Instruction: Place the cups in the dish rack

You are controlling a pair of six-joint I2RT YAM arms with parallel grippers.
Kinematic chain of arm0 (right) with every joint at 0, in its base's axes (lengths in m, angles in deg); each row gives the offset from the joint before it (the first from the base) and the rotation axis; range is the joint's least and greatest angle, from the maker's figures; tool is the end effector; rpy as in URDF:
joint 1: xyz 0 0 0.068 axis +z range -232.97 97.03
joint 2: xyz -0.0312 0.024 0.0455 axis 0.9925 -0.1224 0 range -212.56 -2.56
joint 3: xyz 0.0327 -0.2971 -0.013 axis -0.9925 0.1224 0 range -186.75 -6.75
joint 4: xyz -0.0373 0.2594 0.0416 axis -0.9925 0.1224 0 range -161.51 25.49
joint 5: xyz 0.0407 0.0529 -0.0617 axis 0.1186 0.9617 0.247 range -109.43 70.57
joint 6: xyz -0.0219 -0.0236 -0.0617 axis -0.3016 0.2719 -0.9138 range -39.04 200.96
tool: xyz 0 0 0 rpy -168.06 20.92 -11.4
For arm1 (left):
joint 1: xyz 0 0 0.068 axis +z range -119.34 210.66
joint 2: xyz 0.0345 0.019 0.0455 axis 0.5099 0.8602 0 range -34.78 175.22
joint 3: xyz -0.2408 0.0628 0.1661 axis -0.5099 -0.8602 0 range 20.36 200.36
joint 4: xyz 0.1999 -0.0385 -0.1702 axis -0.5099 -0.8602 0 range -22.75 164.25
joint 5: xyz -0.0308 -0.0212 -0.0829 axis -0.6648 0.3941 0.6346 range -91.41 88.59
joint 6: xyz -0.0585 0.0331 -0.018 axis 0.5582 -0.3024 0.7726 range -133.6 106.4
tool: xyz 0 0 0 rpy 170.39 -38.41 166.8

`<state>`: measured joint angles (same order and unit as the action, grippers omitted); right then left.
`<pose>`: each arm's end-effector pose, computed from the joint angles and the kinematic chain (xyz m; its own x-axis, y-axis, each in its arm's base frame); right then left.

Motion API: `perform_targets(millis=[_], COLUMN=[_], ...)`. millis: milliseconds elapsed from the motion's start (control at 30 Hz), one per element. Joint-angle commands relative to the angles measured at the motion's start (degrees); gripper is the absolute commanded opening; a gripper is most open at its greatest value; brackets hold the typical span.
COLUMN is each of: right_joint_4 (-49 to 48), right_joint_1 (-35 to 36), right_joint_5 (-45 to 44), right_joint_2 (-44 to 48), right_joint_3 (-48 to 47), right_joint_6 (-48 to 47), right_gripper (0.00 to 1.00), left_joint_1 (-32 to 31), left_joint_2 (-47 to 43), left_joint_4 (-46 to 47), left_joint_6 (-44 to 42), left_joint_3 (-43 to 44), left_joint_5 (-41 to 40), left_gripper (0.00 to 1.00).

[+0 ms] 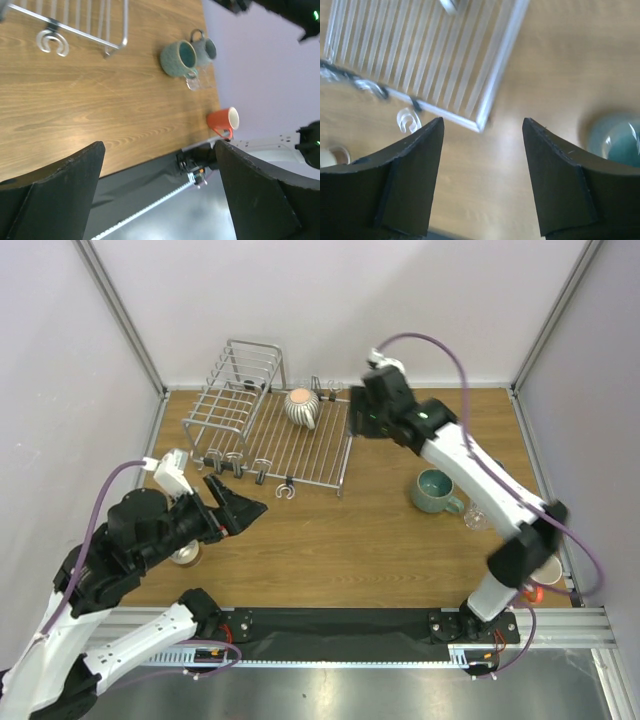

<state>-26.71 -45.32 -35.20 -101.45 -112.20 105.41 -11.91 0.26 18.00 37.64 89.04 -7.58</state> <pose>0.3313 0.2361 0.4096 -0.6195 0.0252 -0.7846 -0.1784 0.9688 0.1720 0.0602 -0.0469 0.4185 -0.6447 -0.4605 -0.6102 0.1545 0.7032 -0.6940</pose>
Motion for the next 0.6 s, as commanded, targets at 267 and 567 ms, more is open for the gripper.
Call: perform_targets(millis=[267,567], right_joint_4=[7.8,9.9], right_joint_1=[-15.8,-24.2], right_joint_5=[11.1,10.3], right_joint_2=[26.5,24.7], right_joint_3=[25.7,28.9], right_joint_6=[0.3,-3.5], right_gripper=[0.59,0.57], left_joint_1=[0.2,0.2], left_joint_2=[9.0,10.4], left_joint_4=[11.2,15.2], left_joint_6=[1.9,3.3], left_joint_3=[-5.3,-5.8], left_joint_5=[19.9,23.8], left_gripper=[0.92,0.89])
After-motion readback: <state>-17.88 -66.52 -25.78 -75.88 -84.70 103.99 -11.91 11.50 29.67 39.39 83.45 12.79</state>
